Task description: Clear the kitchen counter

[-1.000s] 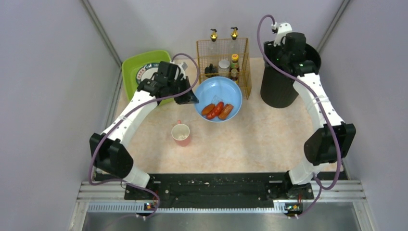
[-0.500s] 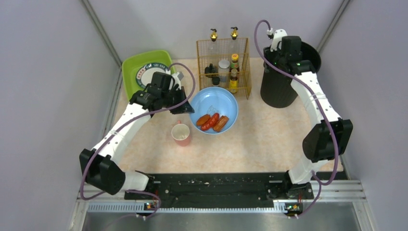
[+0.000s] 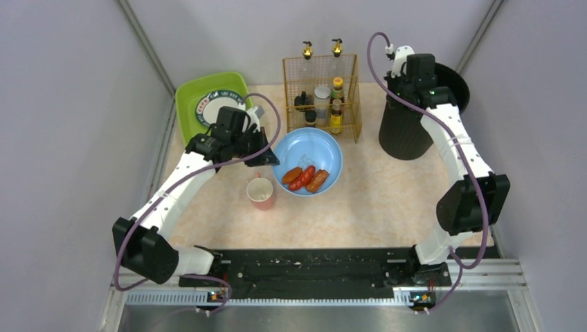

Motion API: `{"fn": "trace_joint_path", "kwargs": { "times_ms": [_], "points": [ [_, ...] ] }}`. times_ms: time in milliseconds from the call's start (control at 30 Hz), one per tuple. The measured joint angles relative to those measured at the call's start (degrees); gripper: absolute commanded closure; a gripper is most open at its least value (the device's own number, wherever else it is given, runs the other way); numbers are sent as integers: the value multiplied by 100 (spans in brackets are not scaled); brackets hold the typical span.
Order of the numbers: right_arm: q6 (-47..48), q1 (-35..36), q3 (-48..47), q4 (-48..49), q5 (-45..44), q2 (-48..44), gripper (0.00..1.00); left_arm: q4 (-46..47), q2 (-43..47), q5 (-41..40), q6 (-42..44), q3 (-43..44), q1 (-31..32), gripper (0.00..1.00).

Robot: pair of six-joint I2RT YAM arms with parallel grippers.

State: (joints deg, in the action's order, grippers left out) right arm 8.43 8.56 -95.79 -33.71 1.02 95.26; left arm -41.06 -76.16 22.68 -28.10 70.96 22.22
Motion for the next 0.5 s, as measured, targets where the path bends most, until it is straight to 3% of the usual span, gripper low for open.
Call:
{"fn": "trace_joint_path", "kwargs": {
  "times_ms": [300,500],
  "points": [
    [-17,186,35,-654,-142,-632,100,48,195,46,17,-15,-17,100],
    [-105,1137,614,-925,-431,-1635,100,48,297,39,46,-15,-116,100]
  ]
}}
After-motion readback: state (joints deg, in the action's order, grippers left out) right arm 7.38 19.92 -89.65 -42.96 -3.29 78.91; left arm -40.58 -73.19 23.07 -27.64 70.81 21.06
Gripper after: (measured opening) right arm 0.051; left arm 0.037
